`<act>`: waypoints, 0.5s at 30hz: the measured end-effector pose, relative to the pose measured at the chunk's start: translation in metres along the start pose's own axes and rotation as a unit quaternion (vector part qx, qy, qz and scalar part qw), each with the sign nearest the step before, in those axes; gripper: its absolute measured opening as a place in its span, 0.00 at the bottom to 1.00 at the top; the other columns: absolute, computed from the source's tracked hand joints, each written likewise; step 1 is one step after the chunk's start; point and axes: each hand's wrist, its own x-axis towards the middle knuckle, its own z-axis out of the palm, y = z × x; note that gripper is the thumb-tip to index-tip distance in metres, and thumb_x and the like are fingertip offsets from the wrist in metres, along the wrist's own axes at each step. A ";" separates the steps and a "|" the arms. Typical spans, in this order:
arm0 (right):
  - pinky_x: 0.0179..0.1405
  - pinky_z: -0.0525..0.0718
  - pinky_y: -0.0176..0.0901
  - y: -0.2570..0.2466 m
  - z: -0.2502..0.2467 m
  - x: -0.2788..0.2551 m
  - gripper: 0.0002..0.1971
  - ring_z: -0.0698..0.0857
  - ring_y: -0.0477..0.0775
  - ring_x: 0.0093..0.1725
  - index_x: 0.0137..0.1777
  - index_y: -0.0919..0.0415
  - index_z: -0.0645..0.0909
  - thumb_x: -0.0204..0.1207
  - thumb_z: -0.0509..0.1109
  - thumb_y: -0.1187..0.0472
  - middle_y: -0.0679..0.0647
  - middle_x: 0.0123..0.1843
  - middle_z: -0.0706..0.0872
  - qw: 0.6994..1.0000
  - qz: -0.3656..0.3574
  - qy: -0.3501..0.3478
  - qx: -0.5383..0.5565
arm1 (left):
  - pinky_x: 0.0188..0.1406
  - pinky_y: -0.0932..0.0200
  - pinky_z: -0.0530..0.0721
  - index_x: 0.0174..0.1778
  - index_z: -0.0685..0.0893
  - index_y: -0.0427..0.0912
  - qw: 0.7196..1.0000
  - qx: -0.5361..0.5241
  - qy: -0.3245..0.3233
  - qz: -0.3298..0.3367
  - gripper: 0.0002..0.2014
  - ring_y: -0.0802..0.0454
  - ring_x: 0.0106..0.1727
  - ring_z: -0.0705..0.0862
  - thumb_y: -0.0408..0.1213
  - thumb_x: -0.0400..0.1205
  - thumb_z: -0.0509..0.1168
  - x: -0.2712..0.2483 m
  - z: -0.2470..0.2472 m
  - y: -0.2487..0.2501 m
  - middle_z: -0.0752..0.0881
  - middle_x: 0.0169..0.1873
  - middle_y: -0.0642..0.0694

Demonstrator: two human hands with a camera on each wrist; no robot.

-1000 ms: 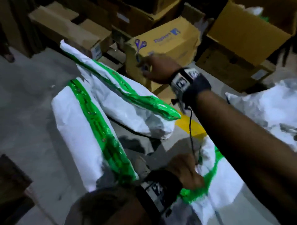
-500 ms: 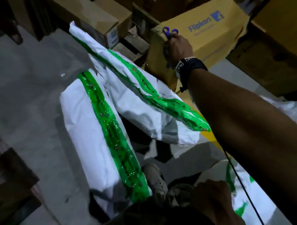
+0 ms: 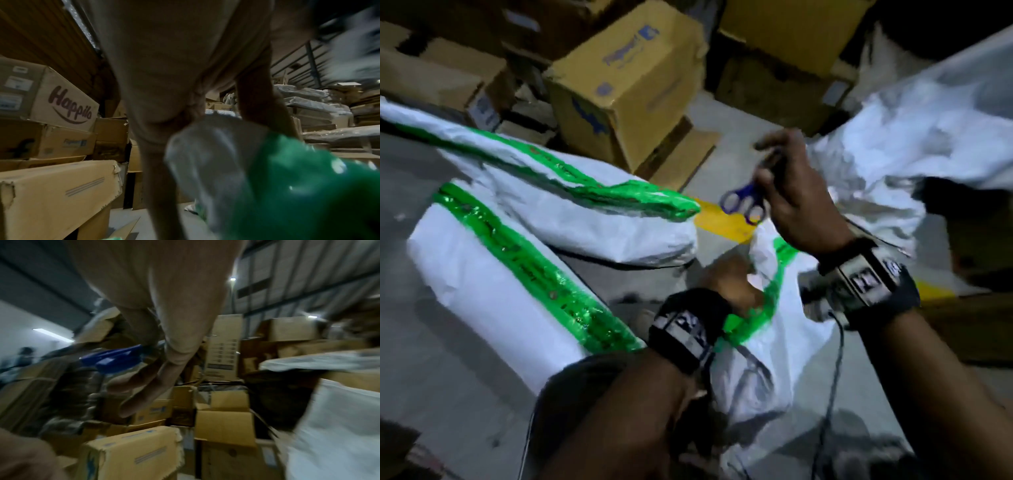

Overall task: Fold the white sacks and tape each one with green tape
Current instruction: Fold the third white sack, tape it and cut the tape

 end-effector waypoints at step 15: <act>0.29 0.71 0.40 -0.009 -0.044 -0.393 0.15 0.77 0.47 0.22 0.50 0.47 0.85 0.86 0.58 0.63 0.43 0.23 0.76 0.905 0.388 0.044 0.168 | 0.50 0.52 0.88 0.63 0.75 0.39 0.977 -0.211 0.015 -0.008 0.21 0.42 0.57 0.85 0.21 0.77 0.72 -0.088 0.166 0.000 0.84 0.61 0.36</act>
